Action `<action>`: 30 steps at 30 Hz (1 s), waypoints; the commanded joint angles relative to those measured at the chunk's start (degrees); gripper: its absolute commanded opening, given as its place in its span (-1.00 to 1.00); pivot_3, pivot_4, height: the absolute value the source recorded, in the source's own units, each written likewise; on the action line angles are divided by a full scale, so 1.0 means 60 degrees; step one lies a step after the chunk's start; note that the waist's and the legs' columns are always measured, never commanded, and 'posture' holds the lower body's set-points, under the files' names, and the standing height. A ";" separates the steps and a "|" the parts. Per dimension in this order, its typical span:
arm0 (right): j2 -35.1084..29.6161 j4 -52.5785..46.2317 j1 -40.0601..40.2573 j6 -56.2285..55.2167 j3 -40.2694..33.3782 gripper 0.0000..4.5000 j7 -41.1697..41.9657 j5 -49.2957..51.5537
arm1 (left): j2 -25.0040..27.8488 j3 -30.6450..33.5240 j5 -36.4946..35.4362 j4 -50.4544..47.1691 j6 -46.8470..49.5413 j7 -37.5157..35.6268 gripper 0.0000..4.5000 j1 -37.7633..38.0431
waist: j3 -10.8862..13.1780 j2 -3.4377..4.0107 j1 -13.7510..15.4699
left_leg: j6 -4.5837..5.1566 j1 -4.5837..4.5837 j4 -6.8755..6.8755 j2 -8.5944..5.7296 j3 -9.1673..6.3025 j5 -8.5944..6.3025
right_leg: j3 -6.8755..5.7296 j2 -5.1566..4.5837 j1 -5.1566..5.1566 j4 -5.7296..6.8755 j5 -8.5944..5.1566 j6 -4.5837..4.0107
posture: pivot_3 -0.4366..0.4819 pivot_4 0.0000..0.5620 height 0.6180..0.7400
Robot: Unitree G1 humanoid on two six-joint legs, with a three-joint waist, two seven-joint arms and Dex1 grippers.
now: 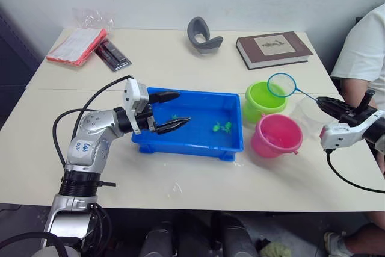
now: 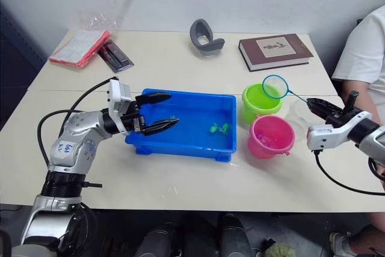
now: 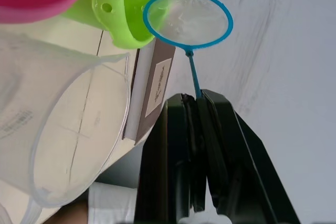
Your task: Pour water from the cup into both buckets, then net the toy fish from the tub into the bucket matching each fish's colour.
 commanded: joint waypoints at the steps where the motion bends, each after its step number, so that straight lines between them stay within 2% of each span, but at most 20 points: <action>1: 0.0403 -0.1147 0.0207 0.1365 -0.0619 -1.00 0.2624 0.4168 | 0.0176 0.0241 -0.0047 -0.0314 -0.0119 -0.0041 0.96 0.0043 | 0.0000 0.0000 0.0003 | 0.0001 0.0001 0.0000 0.0000 -0.0003 0.0000 | -0.0002 0.0002 0.0003 -0.0002 0.0000 0.0000 | -0.05 -0.47 1.00; 3: 0.0499 -0.2374 0.0411 0.2674 -0.0756 -1.00 0.4103 0.6169 | 0.0321 0.0353 -0.0098 -0.0319 -0.0111 -0.0127 0.96 0.0118 | 0.0000 0.0001 -0.0004 | 0.0003 0.0002 0.0002 0.0001 -0.0003 0.0001 | -0.0003 0.0002 0.0003 0.0003 0.0001 0.0001 | -0.05 -0.47 1.00; 4: 0.0510 -0.3403 0.0641 0.4058 -0.0822 -1.00 0.4837 0.7686 | 0.0416 0.0421 -0.0124 -0.0315 -0.0107 -0.0186 0.96 0.0158 | 0.0000 0.0001 -0.0004 | 0.0003 0.0003 0.0002 0.0003 -0.0003 0.0000 | -0.0003 0.0004 0.0003 0.0002 0.0001 0.0001 | -0.05 -0.47 1.00; 7: 0.0512 -0.5584 0.0843 0.7142 -0.1103 -1.00 0.5527 1.0221 | 0.0648 0.0543 -0.0189 -0.0288 -0.0089 -0.0321 0.96 0.0225 | 0.0000 0.0003 0.0028 | 0.0004 0.0002 0.0008 0.0008 -0.0012 0.0000 | -0.0009 0.0000 0.0003 0.0008 0.0004 -0.0004 | -0.05 -0.47 1.00; 11: 0.0746 -0.7566 0.0388 1.0950 -0.1134 -1.00 0.4672 1.2827 | 0.0923 0.0751 -0.0275 -0.0214 -0.0026 -0.0489 0.96 0.0265 | -0.0001 0.0001 0.0056 | 0.0012 -0.0014 0.0027 0.0007 -0.0037 -0.0005 | -0.0030 -0.0024 0.0005 0.0008 0.0007 -0.0010 | -0.05 -0.47 1.00; 17: 0.1306 -0.8961 -0.0659 1.5929 -0.0527 -1.00 0.1596 1.6132 | 0.1073 0.0827 -0.0284 -0.0263 0.0085 -0.0507 0.96 0.0234 | -0.0001 0.0001 0.0125 | 0.0013 -0.0031 0.0031 0.0004 -0.0060 -0.0008 | -0.0040 -0.0045 0.0008 -0.0007 0.0009 -0.0013 | -0.05 -0.47 1.00; 23: 0.1480 -0.9419 -0.1218 1.8231 -0.0121 -1.00 0.0135 1.7719 | 0.1101 0.0878 -0.0298 -0.0615 0.0266 -0.0420 0.96 0.0443 | -0.0001 0.0001 0.0143 | 0.0012 -0.0037 0.0031 0.0004 -0.0057 -0.0009 | -0.0050 -0.0041 0.0004 -0.0008 0.0009 -0.0014 | -0.05 -0.47 1.00; 30: 0.1577 -0.8698 -0.2047 1.9473 0.0177 -1.00 -0.0729 1.9524 | 0.1086 0.0906 -0.0252 -0.0726 0.0346 -0.0352 0.96 0.0541 | -0.0001 0.0000 0.0148 | 0.0017 -0.0036 0.0031 0.0001 -0.0049 -0.0010 | -0.0049 -0.0025 0.0004 -0.0007 0.0009 -0.0013 | -0.05 -0.47 1.00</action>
